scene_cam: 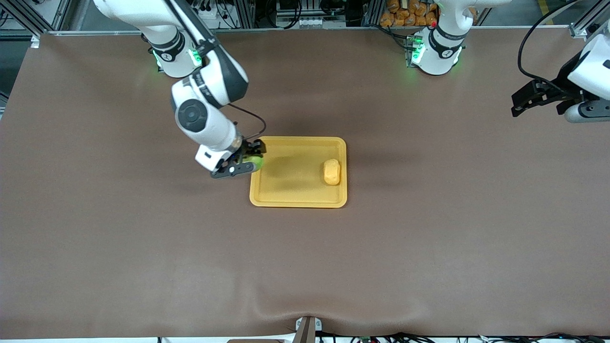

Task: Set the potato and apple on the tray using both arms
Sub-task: 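Lift the green apple with the right gripper and carry it over the tray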

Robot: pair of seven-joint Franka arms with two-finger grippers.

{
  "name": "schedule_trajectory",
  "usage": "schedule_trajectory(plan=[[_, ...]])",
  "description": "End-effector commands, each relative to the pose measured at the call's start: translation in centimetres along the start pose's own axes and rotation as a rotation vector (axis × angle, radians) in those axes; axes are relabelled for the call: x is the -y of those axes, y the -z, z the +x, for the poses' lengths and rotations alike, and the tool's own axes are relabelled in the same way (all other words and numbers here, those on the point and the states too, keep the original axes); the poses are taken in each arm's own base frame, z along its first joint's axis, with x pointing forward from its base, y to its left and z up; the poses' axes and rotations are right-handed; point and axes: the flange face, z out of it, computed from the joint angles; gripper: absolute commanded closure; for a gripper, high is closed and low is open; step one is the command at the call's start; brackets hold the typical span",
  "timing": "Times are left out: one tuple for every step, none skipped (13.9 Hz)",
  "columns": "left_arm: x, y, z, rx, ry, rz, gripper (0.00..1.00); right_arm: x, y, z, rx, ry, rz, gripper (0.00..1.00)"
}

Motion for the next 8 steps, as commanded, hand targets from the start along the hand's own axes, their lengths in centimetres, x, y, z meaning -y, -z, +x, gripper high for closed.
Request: schedule_trajectory(plan=[[-0.1,-0.4,-0.4,0.023,-0.02,-0.012,0.0,2.1,-2.3,-0.8,-0.022,-0.094,0.015,1.0],[-0.2,-0.4,-0.4,0.023,-0.022,-0.012,0.0,2.9,-3.5,-0.9,-0.039,-0.113,0.021,1.0],[-0.4,-0.3,-0.4,0.022,-0.025,-0.012,0.0,3.5,-4.8,-1.0,-0.048,-0.12,0.023,1.0],[-0.5,-0.3,-0.5,0.021,-0.028,-0.012,0.0,3.7,-5.9,-1.1,-0.048,-0.122,0.021,1.0],[-0.5,0.0,-0.5,0.016,-0.03,-0.012,0.0,3.8,-6.3,-1.2,-0.043,-0.12,0.018,1.0],[-0.6,0.1,-0.6,0.014,-0.032,-0.012,0.0,3.7,-6.6,-1.2,-0.04,-0.12,0.015,1.0],[-0.7,0.1,-0.7,0.014,-0.033,-0.012,0.0,3.5,-6.8,-1.2,-0.036,-0.122,0.01,1.0],[-0.8,-0.1,-0.6,0.019,-0.034,-0.012,0.0,3.4,-7.1,-1.1,-0.033,-0.124,0.008,1.0]])
